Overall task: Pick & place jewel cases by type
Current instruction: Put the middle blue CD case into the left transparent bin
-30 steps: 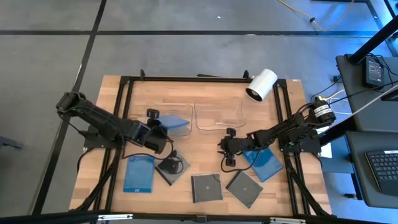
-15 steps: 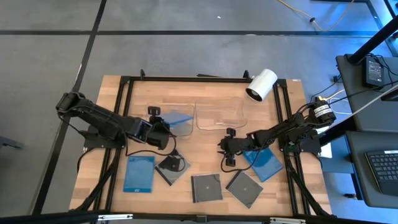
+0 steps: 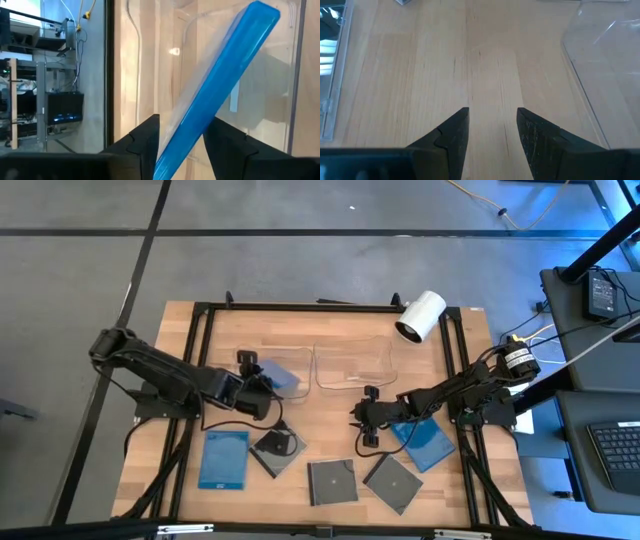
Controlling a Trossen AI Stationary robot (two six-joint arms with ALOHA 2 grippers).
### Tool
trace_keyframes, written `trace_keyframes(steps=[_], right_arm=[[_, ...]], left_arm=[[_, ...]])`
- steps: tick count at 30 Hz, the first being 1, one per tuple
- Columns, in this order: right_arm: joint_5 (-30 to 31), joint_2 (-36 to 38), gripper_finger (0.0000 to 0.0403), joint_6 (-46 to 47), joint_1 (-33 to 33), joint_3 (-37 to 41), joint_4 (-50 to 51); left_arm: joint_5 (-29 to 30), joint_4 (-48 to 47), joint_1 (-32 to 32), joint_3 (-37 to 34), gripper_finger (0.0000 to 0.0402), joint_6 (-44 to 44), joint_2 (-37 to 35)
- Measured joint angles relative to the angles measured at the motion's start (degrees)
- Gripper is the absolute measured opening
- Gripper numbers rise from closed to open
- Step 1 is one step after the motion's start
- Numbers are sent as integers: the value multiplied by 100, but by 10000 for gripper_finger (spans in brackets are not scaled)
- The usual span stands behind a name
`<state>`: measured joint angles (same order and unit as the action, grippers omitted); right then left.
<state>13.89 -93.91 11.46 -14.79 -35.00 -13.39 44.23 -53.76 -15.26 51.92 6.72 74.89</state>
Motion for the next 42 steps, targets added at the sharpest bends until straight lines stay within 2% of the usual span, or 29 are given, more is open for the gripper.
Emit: trace_keyframes(steps=[22,26,29,34,42], right_arm=[[2,2,170,2,0,-4,0],[3,2,170,2,0,-4,-1],[4,2,170,20,0,-4,-2],[4,2,170,20,0,-4,-7],[9,2,170,21,0,-4,-9]], left_arm=[[-194,288,-12,0,144,43,-170],[-347,302,-12,0,141,-266,-169],[-353,322,-12,0,118,-340,-168],[-601,325,-12,0,45,-699,-168],[-579,317,-11,73,40,-754,-211]])
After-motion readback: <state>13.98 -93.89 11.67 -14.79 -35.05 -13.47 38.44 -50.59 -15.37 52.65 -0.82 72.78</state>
